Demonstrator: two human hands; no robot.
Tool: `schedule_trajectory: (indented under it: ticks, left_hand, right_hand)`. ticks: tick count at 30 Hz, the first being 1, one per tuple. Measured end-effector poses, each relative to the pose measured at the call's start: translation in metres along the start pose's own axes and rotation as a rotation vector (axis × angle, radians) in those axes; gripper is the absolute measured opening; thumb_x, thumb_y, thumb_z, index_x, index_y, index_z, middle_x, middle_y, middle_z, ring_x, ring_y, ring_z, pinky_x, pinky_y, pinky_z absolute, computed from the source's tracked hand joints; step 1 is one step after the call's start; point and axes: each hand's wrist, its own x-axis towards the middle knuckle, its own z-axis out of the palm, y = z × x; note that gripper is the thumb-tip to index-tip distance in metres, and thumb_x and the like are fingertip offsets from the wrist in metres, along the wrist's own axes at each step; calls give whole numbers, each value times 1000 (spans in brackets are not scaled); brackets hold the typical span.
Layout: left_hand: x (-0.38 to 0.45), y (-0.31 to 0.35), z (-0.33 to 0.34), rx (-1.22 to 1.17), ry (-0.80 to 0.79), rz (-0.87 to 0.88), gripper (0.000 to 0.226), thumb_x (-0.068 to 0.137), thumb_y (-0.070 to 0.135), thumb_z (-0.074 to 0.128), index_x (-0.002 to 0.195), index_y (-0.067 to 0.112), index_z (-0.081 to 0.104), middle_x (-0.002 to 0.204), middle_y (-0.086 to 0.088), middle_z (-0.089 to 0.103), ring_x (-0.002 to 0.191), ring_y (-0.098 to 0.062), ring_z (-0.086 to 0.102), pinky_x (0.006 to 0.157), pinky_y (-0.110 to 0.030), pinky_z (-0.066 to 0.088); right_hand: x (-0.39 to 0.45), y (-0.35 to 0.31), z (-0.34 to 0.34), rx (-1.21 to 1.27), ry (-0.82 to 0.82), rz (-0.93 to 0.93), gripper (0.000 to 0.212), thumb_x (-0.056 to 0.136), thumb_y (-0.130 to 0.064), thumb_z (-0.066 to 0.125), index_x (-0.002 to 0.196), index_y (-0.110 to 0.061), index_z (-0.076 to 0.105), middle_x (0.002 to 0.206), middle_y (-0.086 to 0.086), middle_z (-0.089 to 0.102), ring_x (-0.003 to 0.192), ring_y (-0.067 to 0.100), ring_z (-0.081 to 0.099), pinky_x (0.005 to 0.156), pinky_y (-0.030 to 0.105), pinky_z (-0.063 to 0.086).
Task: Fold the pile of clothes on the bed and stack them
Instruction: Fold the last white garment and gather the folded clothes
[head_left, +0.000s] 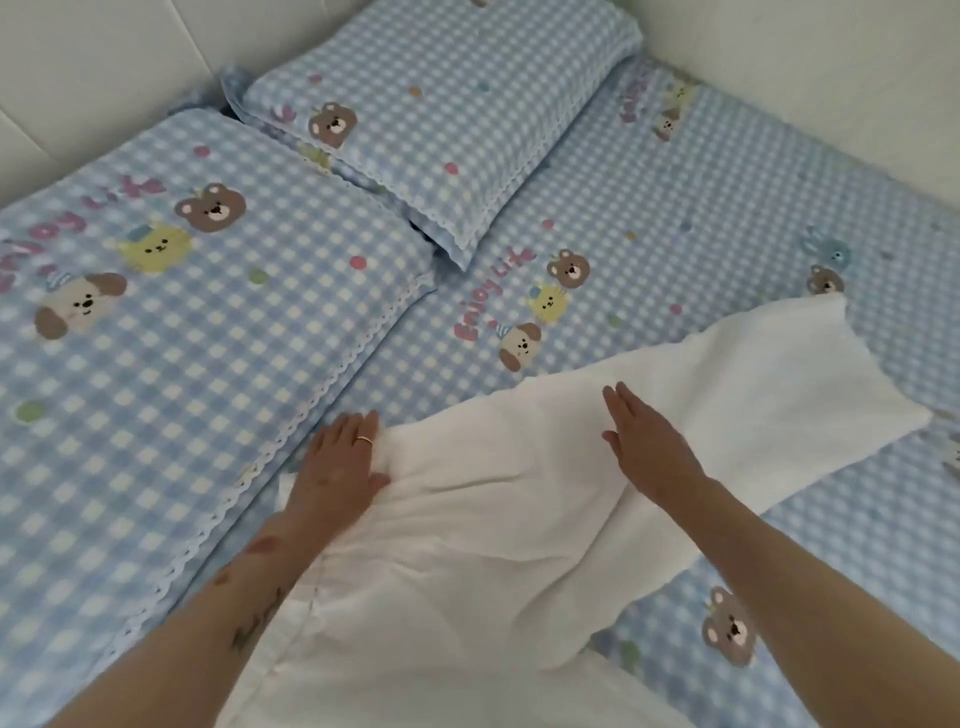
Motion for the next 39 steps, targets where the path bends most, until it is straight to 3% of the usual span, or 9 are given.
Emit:
schedule_trajectory:
  ticks: [4, 7, 11, 14, 17, 25, 32, 36, 39]
  left_hand:
    - [29, -8, 6, 74, -122, 43, 42, 92, 37, 49, 130, 21, 43, 131, 2, 52, 118, -17, 49, 96, -29, 37]
    - [15, -27, 7, -50, 62, 30, 28, 94, 28, 50, 121, 22, 51, 120, 2, 60, 105, -19, 59, 85, -32, 46]
    - [-23, -50, -9, -138, 293, 61, 29, 77, 9, 70, 87, 22, 46, 74, 0, 60, 56, -26, 59, 50, -28, 42]
    - [-52, -52, -28, -137, 321, 123, 28, 73, 8, 68, 92, 20, 50, 74, -1, 60, 57, -28, 59, 51, -26, 37]
    - [-80, -50, -40, -261, 241, 173, 31, 72, 17, 57, 102, 20, 55, 82, -2, 60, 68, -28, 60, 59, -27, 39]
    - [-168, -50, -9, -8, 110, 769, 41, 67, 8, 39, 106, 18, 49, 90, 4, 39, 76, -15, 39, 67, -28, 33]
    - [-215, -67, 24, 205, 47, 930, 44, 68, 16, 40, 105, 15, 62, 93, 2, 39, 78, -18, 38, 71, -30, 32]
    - [-236, -72, 19, 319, 0, 950, 35, 52, 19, 72, 86, 16, 78, 92, 1, 45, 79, -18, 38, 72, -30, 37]
    - [-249, -88, 20, 360, -129, 902, 76, 11, 23, 91, 86, 18, 78, 88, 3, 54, 80, -16, 39, 65, -24, 53]
  right_hand:
    - [64, 2, 9, -80, -42, -109, 66, 96, -4, 41, 151, -12, 6, 160, 6, 4, 146, 18, 9, 117, 30, 11]
    - [96, 7, 20, -181, -120, -135, 76, 91, 3, 44, 151, -15, 1, 160, 1, 1, 147, 15, -1, 119, 35, 1]
    - [107, 22, 0, -322, -168, -192, 38, 91, -23, 54, 128, -19, 45, 129, 3, 50, 127, 17, 43, 117, 41, 5]
    - [73, 45, -38, -188, -62, -268, 13, 88, -16, 59, 99, -14, 55, 98, 4, 51, 83, 28, 62, 85, 42, 46]
    - [-7, 75, -72, -173, 20, -318, 29, 71, -4, 74, 90, -16, 57, 84, -1, 47, 50, 20, 54, 40, 32, 41]
    - [-261, 83, -34, -54, -197, -186, 83, 23, -1, 93, 99, -22, 70, 75, -9, 68, 60, 8, 66, 37, 19, 46]
    - [-374, 38, 25, 211, -213, 49, 59, 67, -1, 83, 119, -19, 65, 120, -12, 63, 102, 5, 65, 87, 21, 52]
    - [-411, 7, 36, 187, -219, 136, 67, 23, -3, 95, 86, -19, 78, 85, -2, 76, 65, 8, 71, 44, 18, 51]
    - [-441, -31, 45, 245, -161, -104, 31, 94, -12, 53, 119, -29, 55, 96, -7, 74, 61, 3, 70, 38, 17, 46]
